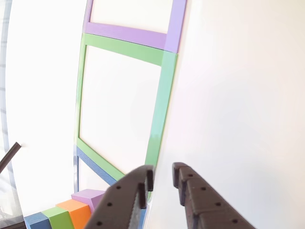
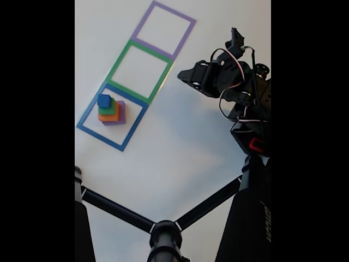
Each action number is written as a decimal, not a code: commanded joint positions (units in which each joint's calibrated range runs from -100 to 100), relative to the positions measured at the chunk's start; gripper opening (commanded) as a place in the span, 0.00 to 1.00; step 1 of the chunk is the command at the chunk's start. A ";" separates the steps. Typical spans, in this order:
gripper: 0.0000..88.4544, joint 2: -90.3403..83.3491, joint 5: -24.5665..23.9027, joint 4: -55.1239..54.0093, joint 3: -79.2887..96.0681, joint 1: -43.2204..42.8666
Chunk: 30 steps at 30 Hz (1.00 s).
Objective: Tower of hanoi
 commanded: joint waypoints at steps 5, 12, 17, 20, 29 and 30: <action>0.00 -0.77 -8.69 2.71 0.87 0.23; 0.00 -0.77 -9.19 2.87 0.78 0.32; 0.00 -0.77 -9.36 3.03 0.78 0.42; 0.00 -0.77 -9.87 5.46 0.06 0.42; 0.00 -0.77 -10.21 6.19 -0.31 0.42; 0.00 -0.77 -10.21 6.19 -0.31 0.52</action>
